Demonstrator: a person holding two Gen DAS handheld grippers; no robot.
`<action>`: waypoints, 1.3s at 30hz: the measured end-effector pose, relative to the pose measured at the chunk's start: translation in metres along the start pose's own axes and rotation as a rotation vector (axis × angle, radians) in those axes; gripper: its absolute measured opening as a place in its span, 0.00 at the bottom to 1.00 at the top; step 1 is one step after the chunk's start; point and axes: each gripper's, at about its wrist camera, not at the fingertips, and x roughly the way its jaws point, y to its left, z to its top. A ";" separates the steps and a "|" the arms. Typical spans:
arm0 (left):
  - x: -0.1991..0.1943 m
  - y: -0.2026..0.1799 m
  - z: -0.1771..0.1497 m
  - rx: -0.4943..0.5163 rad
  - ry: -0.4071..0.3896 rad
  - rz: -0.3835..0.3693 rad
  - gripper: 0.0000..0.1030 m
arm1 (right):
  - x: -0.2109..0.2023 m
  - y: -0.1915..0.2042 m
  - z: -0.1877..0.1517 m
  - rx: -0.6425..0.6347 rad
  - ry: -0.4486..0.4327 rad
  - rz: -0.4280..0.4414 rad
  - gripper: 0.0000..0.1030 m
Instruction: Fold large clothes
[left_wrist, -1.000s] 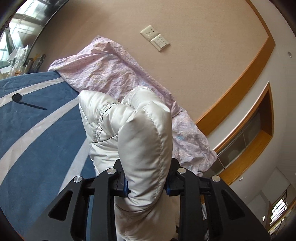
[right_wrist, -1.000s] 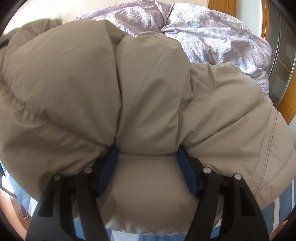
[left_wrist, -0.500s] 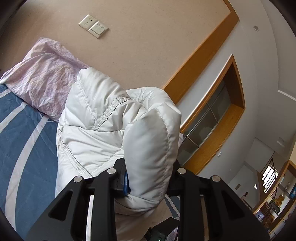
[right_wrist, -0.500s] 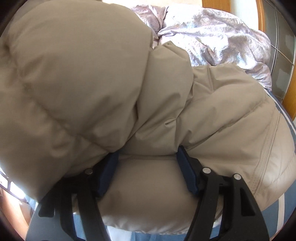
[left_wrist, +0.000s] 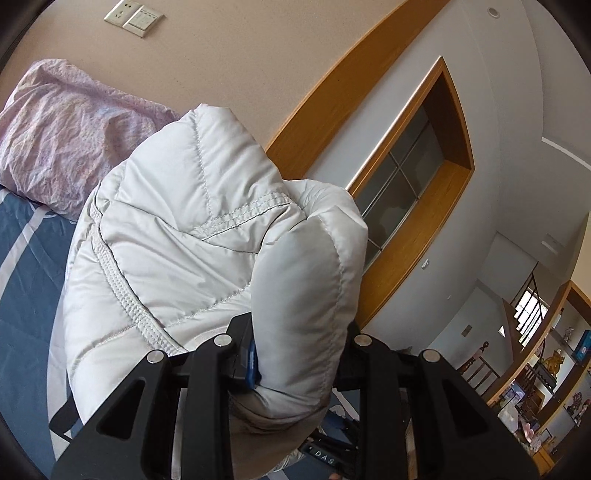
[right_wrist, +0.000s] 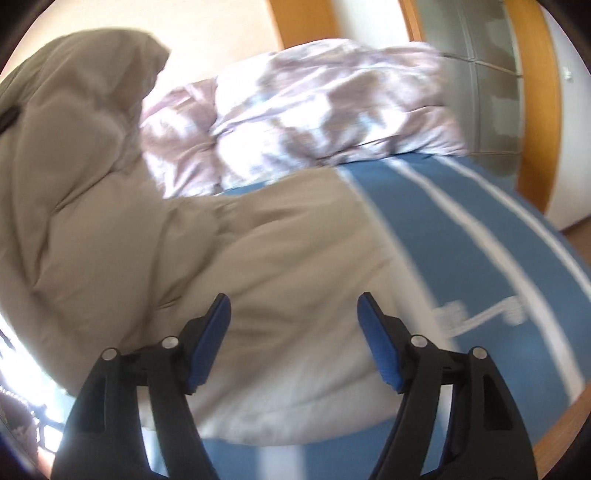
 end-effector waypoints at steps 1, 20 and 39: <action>0.005 -0.002 -0.003 0.001 0.011 -0.004 0.26 | -0.001 -0.008 0.000 0.008 0.001 -0.019 0.76; 0.070 -0.041 -0.061 0.057 0.216 -0.029 0.26 | 0.022 -0.152 0.004 0.115 0.116 -0.326 0.76; 0.111 -0.047 -0.097 0.093 0.388 -0.008 0.27 | 0.043 -0.172 -0.002 0.161 0.171 -0.386 0.76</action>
